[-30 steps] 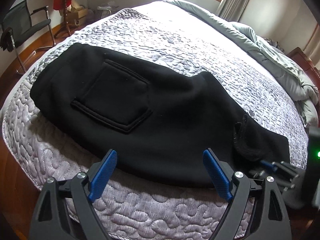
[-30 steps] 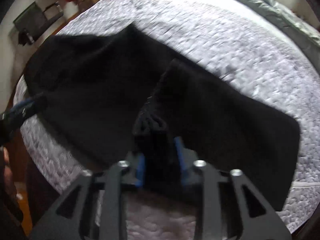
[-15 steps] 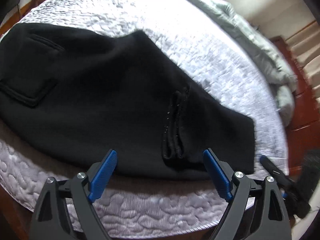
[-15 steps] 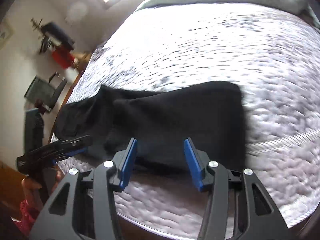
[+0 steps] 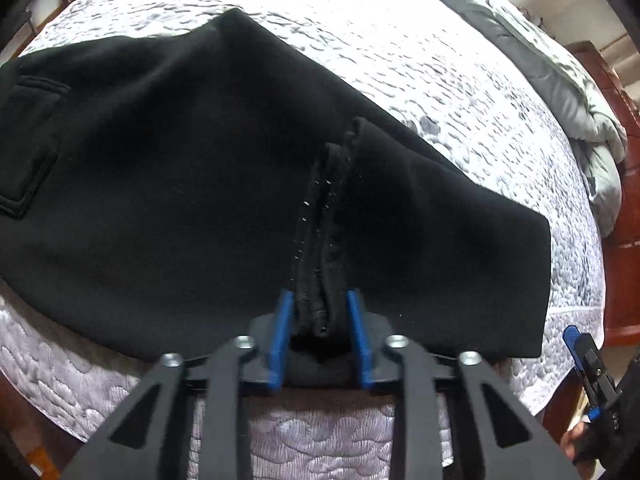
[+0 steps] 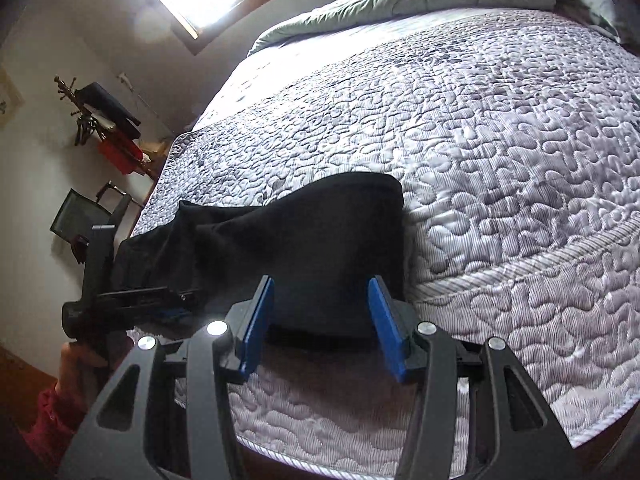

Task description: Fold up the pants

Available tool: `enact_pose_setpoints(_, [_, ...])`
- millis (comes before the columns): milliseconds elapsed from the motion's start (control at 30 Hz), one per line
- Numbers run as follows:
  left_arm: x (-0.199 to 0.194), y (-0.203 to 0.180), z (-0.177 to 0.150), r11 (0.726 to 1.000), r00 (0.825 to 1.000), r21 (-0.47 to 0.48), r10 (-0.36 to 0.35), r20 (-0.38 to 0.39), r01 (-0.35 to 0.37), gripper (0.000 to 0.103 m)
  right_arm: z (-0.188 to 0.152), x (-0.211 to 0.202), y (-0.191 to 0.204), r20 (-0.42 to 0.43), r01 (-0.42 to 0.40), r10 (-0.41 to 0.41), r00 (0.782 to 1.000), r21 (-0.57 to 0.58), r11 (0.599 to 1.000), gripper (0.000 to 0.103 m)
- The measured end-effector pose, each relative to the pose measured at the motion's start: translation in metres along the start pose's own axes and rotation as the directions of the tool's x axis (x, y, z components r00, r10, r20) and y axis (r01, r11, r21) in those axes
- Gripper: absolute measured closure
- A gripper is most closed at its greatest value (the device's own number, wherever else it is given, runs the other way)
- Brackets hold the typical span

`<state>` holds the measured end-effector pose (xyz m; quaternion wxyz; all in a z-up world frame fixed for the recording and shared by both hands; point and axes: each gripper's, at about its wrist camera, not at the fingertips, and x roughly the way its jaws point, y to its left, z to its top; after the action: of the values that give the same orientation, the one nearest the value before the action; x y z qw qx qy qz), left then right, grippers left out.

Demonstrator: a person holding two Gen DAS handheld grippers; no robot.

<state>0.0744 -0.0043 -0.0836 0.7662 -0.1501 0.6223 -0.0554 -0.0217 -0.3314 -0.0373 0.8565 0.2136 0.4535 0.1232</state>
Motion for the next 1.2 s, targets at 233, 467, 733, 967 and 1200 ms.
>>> enact_pose_setpoints(233, [-0.029,0.022,-0.005,0.999,0.994,-0.032,0.033,0.102,-0.030,0.086,0.008,0.014,0.007,-0.035,-0.063,0.062,0.997,-0.008,0.998,0.054])
enact_pose_setpoints(467, [-0.016,0.044,-0.006,0.995,0.992,-0.073,0.075,0.101,-0.067,0.085,-0.002,0.053,0.003,-0.133,-0.014,0.014,0.991,0.003,1.000,0.055])
enact_pose_setpoints(733, [-0.002,0.029,-0.006,0.996,0.989,-0.029,0.086,0.120,-0.083,0.079,-0.008,0.082,-0.003,-0.190,0.083,-0.090,0.978,-0.044,0.996,0.061])
enact_pose_setpoints(967, [-0.051,0.030,0.008,0.998,0.978,0.046,0.031,0.205,-0.041,0.077,0.027,0.051,0.019,-0.144,0.088,-0.100,0.985,-0.091,0.992,0.054])
enact_pose_setpoints(1200, [-0.016,-0.018,0.031,0.989,0.994,0.149,-0.035,0.104,0.020,0.069,0.067,0.084,0.029,-0.184,0.125,-0.145,0.972,-0.116,0.985,0.055])
